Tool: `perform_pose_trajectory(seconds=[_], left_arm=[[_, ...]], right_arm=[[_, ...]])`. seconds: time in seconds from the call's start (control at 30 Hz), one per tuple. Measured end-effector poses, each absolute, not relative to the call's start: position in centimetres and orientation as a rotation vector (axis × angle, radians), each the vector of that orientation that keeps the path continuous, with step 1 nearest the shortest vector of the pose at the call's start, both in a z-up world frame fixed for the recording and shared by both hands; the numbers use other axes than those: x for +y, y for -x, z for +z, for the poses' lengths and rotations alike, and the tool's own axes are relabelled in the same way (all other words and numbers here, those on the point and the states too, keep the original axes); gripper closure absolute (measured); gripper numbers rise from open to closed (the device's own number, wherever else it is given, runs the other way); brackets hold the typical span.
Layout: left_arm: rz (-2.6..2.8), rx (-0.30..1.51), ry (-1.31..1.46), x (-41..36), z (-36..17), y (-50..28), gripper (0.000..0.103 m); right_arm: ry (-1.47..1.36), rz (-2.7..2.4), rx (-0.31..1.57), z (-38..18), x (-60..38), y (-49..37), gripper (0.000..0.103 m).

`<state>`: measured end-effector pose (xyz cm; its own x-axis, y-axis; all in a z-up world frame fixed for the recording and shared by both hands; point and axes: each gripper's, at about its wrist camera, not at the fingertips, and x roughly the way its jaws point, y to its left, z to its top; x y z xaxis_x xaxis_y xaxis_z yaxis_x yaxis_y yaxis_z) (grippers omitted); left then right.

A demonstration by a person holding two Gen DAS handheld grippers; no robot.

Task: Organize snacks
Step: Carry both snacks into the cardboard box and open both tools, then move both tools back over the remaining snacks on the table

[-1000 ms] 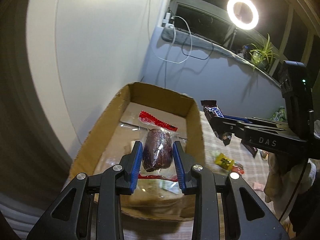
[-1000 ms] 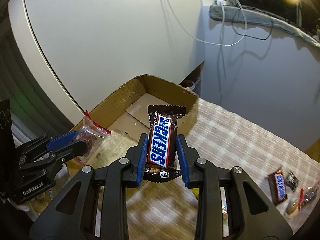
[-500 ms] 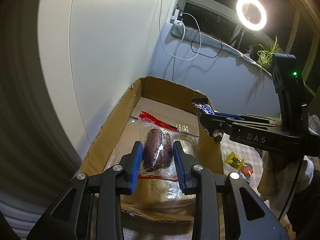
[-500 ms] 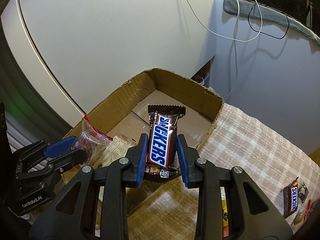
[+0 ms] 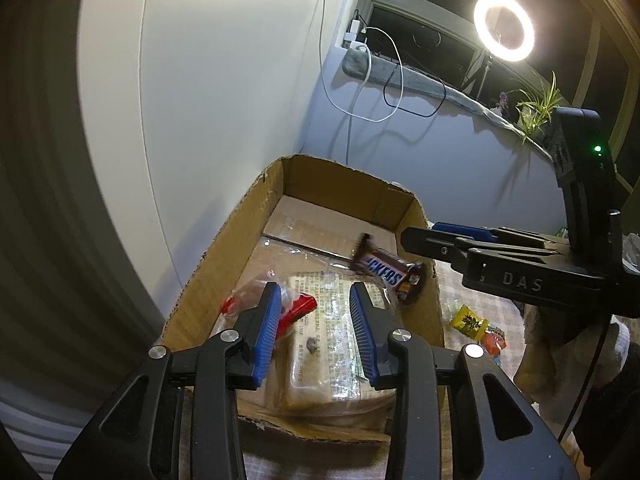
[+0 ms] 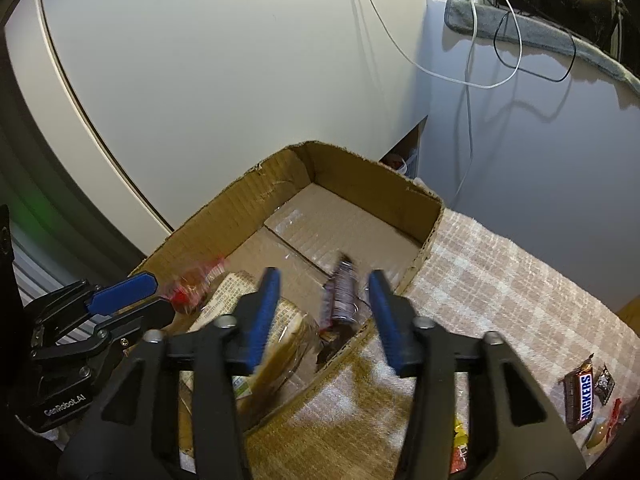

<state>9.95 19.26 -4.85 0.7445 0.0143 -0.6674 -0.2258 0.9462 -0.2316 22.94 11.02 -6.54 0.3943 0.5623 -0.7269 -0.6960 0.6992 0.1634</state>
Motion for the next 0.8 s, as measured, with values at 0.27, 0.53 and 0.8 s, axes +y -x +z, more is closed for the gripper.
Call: perform_pose_trajectory(seconds=[0.27,0.53,0.8], left_arm=[[0.125,0.708,0.3,18.6,-4.1,-9.5,0.069],[0.089,0.699,0.288,16.7,-3.5,-9.1,0.069],[0.025,0.701,0.271,13.9,-3.1,-9.3,0.069]], right_arm=[[0.165,0.794,0.829,-5.6,9.8,-22.3,0.052],[0.155,0.772,0.805,-4.6,7.1,-21.1,0.052],[0.131,0.731,0.787,-3.7,2.8,-19.8,0.051]])
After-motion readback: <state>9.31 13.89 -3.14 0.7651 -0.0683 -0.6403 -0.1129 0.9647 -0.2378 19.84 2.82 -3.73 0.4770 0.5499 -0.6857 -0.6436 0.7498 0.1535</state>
